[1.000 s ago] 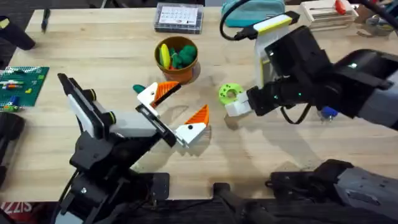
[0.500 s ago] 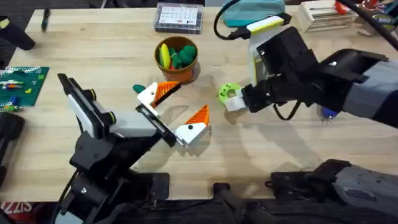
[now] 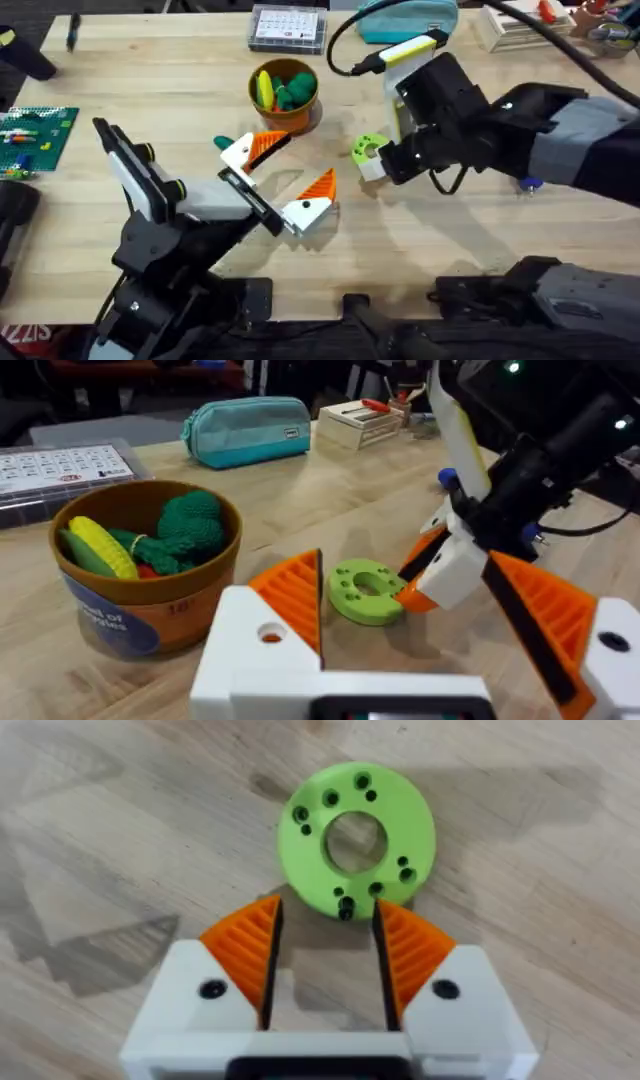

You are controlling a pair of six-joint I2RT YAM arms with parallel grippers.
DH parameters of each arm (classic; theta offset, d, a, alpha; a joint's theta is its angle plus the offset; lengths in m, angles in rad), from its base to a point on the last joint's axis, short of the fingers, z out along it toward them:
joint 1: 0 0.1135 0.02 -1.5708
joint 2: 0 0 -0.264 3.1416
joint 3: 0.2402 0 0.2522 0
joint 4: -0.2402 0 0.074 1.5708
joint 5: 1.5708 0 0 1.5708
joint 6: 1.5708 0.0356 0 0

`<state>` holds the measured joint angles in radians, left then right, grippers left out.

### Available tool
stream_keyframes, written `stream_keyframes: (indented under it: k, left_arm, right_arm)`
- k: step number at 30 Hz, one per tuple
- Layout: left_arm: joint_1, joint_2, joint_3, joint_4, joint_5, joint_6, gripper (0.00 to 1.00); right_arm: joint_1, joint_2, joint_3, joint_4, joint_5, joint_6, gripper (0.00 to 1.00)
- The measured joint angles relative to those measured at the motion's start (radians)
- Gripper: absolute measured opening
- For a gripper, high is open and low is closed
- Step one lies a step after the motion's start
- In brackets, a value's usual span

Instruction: Pick up the gripper from the table and insert it into the empty holder that is missing its gripper. Then pick up a screw, insert it into the mounting hole, and use the screwdriver to tighten it. Finally, clean up the table by picking up the vegetable and placing it into the bucket.

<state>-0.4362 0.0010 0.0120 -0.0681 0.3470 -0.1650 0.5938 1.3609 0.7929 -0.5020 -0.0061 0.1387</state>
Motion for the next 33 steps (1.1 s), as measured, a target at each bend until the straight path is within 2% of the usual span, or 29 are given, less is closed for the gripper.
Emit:
stream_keyframes:
  k: [14,33]
  left_arm:
    - [0.000,0.000,0.000,0.000,0.000,0.000,0.982]
    - [0.000,0.000,0.000,0.000,0.000,0.000,0.982]
  right_arm:
    - [0.000,0.047,0.000,0.009,0.030,0.000,0.225]
    - [0.000,0.047,0.010,0.017,0.031,0.000,0.297]
